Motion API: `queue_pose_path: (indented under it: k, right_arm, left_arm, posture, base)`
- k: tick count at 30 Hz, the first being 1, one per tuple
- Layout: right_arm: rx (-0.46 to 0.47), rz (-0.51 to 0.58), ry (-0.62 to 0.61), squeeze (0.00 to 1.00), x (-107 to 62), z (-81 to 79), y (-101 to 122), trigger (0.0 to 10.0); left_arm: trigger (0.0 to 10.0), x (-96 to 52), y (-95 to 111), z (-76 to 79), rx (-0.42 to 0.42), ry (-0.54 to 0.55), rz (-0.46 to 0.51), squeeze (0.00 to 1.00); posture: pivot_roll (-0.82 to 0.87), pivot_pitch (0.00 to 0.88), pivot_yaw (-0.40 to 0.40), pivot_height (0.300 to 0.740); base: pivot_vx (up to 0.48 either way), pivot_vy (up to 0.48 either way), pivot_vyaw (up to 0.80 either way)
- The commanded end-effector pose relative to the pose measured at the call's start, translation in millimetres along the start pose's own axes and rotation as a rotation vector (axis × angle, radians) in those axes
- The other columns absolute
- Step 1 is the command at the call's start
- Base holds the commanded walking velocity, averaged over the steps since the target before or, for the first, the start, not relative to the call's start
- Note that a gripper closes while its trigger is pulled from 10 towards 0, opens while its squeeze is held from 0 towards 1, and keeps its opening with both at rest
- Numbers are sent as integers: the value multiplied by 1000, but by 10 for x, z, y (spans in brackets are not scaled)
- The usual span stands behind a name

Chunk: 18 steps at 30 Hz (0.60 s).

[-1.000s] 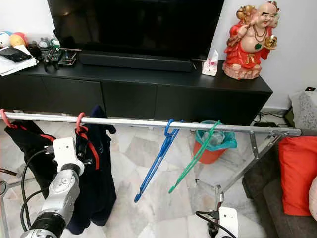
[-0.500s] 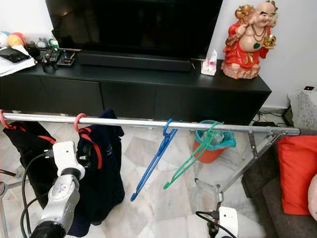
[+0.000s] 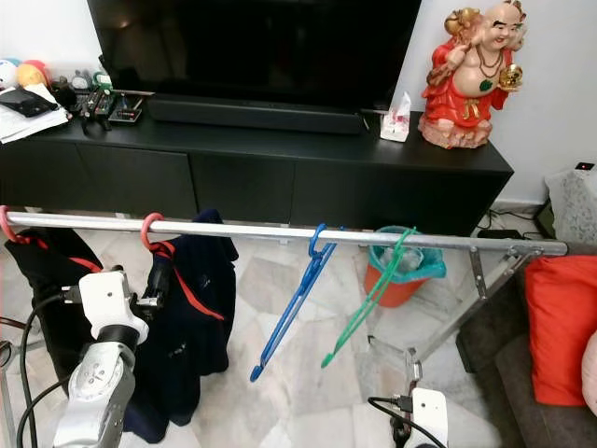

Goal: Hang hanger

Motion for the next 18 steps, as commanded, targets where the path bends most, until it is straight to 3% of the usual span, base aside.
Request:
queue_pose_path:
  k: [1,12,13,14,15,18]
  right_arm:
    - [-4,-3,-10,0,-4,40,-1,10000]
    - [-4,-7,-10,0,-7,37,-21,10000]
    - [-4,-8,-10,0,-7,36,-22,10000]
    - [-4,-8,-10,0,-7,34,-24,10000]
    - [-3,-8,-9,0,-8,29,-28,10000]
    - [1,-8,-11,0,-9,31,-33,10000]
  left_arm:
    - [10000,-35,56,39,18,-32,6,1000]
    - [10000,-324,-89,-91,45,14,-90,1000]
    - [10000,-313,-107,-105,56,24,-97,886]
    - [10000,-306,-117,-115,64,29,-104,886]
    - [10000,-270,-200,-223,54,88,-139,0]
    - [10000,-212,-255,-264,44,85,-154,0]
  posture:
    - [-91,0,-82,740]
    - [-80,0,-74,740]
    - [-77,0,-73,740]
    - [-78,0,-72,740]
    - [-89,0,-66,740]
    - [-91,0,-64,740]
  base:
    - [0,0,0]
    - [0,0,0]
    - [0,0,0]
    - [0,0,0]
    - [0,0,0]
    - [0,0,0]
Point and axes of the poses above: a point about 5 cm out from each wrist's last joint towards the gripper, its own x axis pointing out of the wrist towards the gripper, its own y axis along the axis of the wrist's last joint, z = x × y, the point moved 5 cm from there along x, pointing out of the wrist towards the gripper, and after that the axes turned 10 degrees about x, right-handed, at the moved point
